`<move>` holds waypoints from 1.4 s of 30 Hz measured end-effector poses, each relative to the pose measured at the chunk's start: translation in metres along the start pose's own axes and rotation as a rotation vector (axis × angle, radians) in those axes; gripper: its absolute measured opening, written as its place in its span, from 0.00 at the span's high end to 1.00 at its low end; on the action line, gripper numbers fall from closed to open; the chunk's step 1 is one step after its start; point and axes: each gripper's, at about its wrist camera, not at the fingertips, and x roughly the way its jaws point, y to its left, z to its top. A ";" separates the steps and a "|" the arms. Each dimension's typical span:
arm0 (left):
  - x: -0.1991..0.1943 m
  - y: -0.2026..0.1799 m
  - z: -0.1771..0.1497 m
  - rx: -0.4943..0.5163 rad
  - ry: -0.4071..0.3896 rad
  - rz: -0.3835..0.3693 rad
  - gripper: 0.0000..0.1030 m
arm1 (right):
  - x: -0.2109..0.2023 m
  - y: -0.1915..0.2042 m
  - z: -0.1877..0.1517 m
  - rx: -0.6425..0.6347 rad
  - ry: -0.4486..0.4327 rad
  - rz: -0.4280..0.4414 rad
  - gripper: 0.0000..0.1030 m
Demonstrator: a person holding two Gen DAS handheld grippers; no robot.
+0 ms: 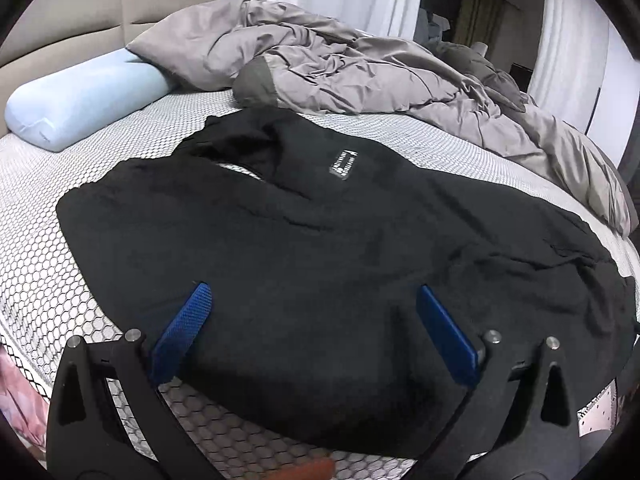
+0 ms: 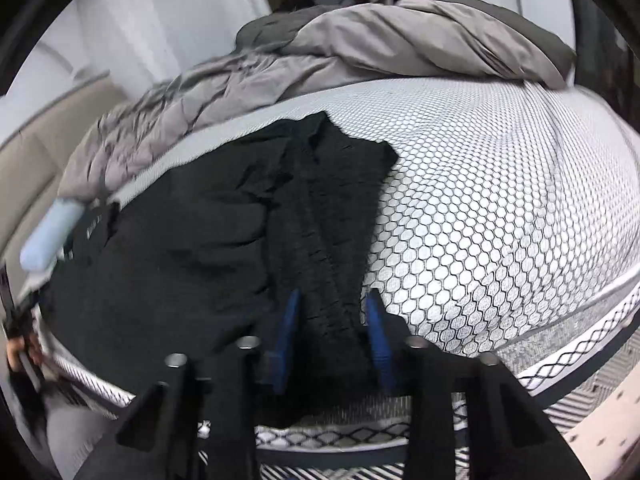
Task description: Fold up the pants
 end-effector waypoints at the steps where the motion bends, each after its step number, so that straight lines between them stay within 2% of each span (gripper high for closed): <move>1: -0.001 -0.003 -0.001 0.011 -0.004 0.004 0.01 | 0.001 0.001 -0.003 -0.025 0.025 -0.016 0.75; 3: -0.003 -0.007 -0.003 0.026 -0.015 0.007 0.01 | 0.006 -0.001 -0.006 -0.028 0.086 -0.034 0.74; 5: -0.003 -0.004 -0.003 0.015 -0.013 0.004 0.01 | -0.001 0.002 -0.001 -0.033 0.046 -0.040 0.70; 7: -0.002 -0.001 -0.001 -0.002 0.002 -0.003 0.01 | -0.013 0.005 0.015 -0.026 -0.026 -0.040 0.57; 8: -0.002 -0.002 0.000 -0.005 0.005 -0.005 0.01 | -0.016 0.006 0.025 -0.018 -0.058 -0.025 0.47; 9: -0.002 0.001 0.003 -0.008 0.002 -0.003 0.01 | -0.016 0.007 0.040 -0.008 -0.081 -0.003 0.40; 13: -0.001 0.010 0.009 -0.022 -0.003 0.012 0.01 | 0.012 0.004 0.103 0.001 -0.080 0.040 0.39; 16: 0.001 0.012 0.010 -0.032 -0.002 0.015 0.01 | 0.054 0.006 0.157 -0.003 -0.047 0.060 0.31; 17: 0.002 0.013 0.010 -0.033 0.001 0.020 0.01 | 0.068 0.003 0.168 0.001 -0.019 0.061 0.29; 20: 0.003 0.015 0.012 -0.049 0.015 0.026 0.01 | 0.134 -0.003 0.209 -0.021 0.148 0.043 0.24; 22: 0.001 0.016 0.014 -0.066 0.009 0.017 0.01 | 0.178 -0.011 0.216 -0.036 0.284 -0.005 0.23; 23: 0.000 0.016 0.015 -0.069 0.006 0.016 0.01 | 0.192 -0.015 0.215 -0.025 0.346 0.018 0.23; 24: -0.002 0.015 0.016 -0.070 0.002 0.016 0.01 | 0.199 -0.017 0.216 -0.025 0.358 0.033 0.23; 25: -0.003 0.015 0.017 -0.067 -0.002 0.013 0.01 | 0.197 -0.015 0.219 -0.044 0.325 0.053 0.25; 26: -0.004 0.014 0.017 -0.064 -0.002 0.012 0.01 | 0.193 -0.012 0.222 -0.069 0.296 0.079 0.51; 27: -0.004 0.014 0.016 -0.061 0.004 0.008 0.01 | 0.186 -0.007 0.226 -0.085 0.261 0.093 0.66; 29: -0.005 0.013 0.014 -0.055 0.010 0.001 0.01 | 0.175 0.000 0.232 -0.106 0.195 0.103 0.80; 31: -0.008 0.012 0.013 -0.047 0.003 0.005 0.01 | 0.157 0.014 0.237 -0.168 0.104 0.087 0.85; 32: -0.010 0.012 0.013 -0.045 -0.001 0.008 0.01 | 0.149 0.020 0.243 -0.214 0.045 0.042 0.86; 34: -0.013 0.015 0.014 -0.059 -0.007 0.009 0.01 | 0.149 0.026 0.246 -0.249 0.005 -0.105 0.86; 37: -0.016 0.025 0.017 -0.117 0.002 0.001 0.01 | 0.175 0.015 0.252 -0.195 0.089 -0.250 0.78; 38: -0.017 0.028 0.019 -0.129 0.002 -0.002 0.01 | 0.180 0.015 0.252 -0.184 0.116 -0.281 0.72; 40: -0.024 0.037 0.030 -0.142 -0.009 -0.002 0.01 | 0.172 0.021 0.248 -0.165 0.085 -0.299 0.59; 42: -0.031 0.053 0.045 -0.168 -0.046 -0.009 0.01 | 0.149 0.028 0.249 -0.150 0.006 -0.281 0.27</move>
